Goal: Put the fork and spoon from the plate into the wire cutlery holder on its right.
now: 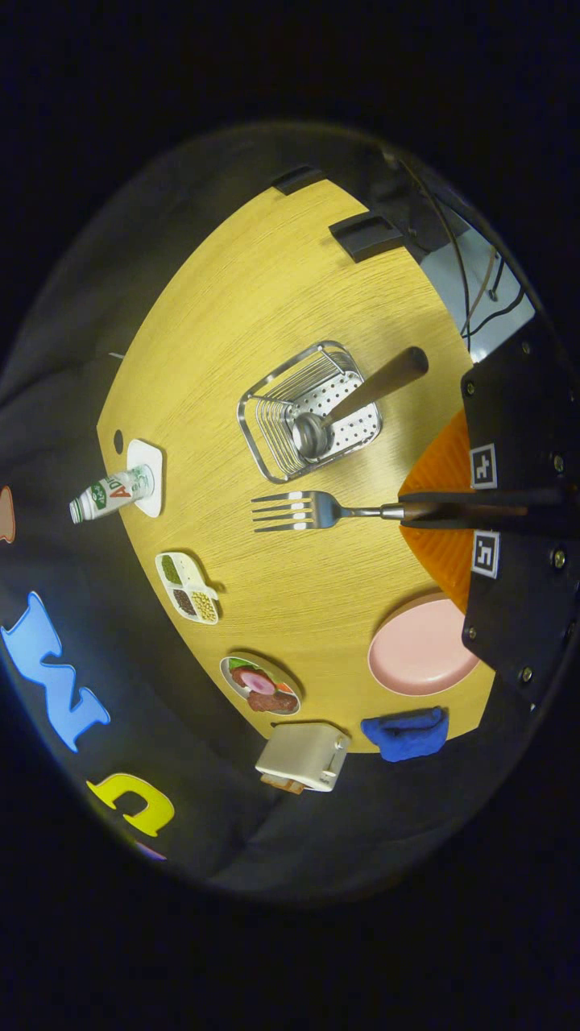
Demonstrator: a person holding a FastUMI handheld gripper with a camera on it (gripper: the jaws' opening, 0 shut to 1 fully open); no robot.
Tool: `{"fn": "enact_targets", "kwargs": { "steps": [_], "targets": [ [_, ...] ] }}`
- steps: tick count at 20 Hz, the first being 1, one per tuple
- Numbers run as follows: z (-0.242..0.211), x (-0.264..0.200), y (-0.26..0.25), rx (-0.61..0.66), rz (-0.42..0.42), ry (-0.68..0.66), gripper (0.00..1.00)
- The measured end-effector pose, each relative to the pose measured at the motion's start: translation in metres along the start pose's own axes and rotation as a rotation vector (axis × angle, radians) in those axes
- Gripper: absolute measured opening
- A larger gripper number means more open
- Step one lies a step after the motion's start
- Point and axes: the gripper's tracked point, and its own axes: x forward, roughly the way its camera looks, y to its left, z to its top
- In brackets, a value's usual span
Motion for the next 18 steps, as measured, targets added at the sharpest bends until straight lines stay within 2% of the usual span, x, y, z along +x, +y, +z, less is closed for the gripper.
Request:
{"fn": "enact_targets", "kwargs": {
  "steps": [18],
  "targets": [
    [0.003, -0.005, -0.027, 0.218, 0.010, 0.031, 0.05]
  ]
}}
